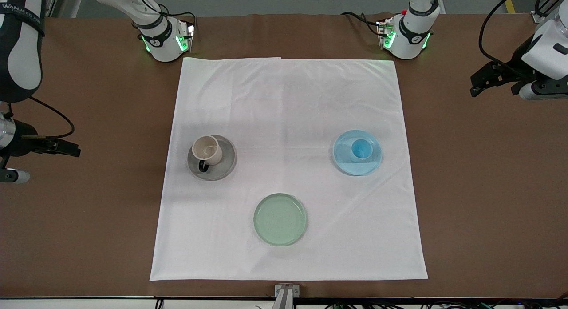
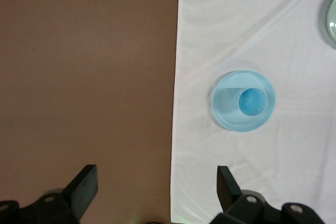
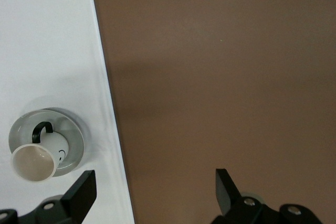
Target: Place blue cup in blue plate and white mug in gray plate
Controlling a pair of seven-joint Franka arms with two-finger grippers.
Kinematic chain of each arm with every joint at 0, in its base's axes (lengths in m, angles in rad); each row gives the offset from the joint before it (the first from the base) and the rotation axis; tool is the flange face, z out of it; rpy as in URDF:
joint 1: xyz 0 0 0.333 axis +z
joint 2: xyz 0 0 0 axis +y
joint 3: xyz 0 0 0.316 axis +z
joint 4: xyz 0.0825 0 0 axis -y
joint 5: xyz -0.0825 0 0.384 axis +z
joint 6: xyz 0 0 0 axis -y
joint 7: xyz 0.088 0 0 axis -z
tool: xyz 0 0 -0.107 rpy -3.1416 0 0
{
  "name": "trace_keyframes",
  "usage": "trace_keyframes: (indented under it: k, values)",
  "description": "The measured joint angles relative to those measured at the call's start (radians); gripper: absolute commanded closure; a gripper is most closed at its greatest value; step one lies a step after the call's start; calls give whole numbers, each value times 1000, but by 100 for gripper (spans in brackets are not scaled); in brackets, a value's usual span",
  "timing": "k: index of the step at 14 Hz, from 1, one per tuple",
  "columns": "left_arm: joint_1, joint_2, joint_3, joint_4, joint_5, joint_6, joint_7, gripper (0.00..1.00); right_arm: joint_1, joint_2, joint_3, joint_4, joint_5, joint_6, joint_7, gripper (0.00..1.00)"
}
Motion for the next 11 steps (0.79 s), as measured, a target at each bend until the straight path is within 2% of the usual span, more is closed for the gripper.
trace_keyframes:
  k: [8,11]
  values:
    - [1,-3,7,0,0,0,5,0,7,-2,-5,33,6,-124,27,0]
    - [1,-3,11,0,0,0,8,0,-18,-30,2,32,7,-140,35,0]
